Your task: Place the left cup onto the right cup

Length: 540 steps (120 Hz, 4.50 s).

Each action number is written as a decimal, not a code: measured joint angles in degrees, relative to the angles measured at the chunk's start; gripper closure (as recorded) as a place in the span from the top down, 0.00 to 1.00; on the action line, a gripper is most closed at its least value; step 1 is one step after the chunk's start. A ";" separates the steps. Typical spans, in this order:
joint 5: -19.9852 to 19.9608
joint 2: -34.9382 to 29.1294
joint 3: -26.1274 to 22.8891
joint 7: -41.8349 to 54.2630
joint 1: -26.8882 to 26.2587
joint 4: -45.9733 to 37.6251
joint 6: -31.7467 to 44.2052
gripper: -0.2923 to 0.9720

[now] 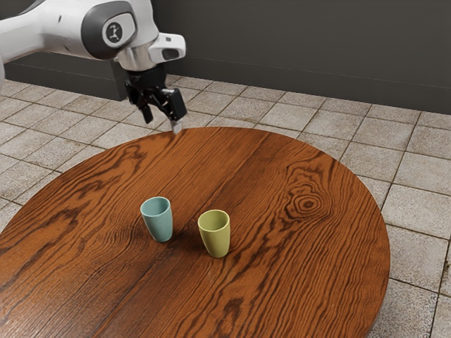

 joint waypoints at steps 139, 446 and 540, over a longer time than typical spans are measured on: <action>-0.09 -3.61 0.35 0.19 0.73 -18.18 8.03 0.77; -3.49 14.42 3.62 -0.01 1.09 -21.52 28.73 0.18; -2.81 5.69 3.23 -0.71 0.54 -21.78 22.59 0.15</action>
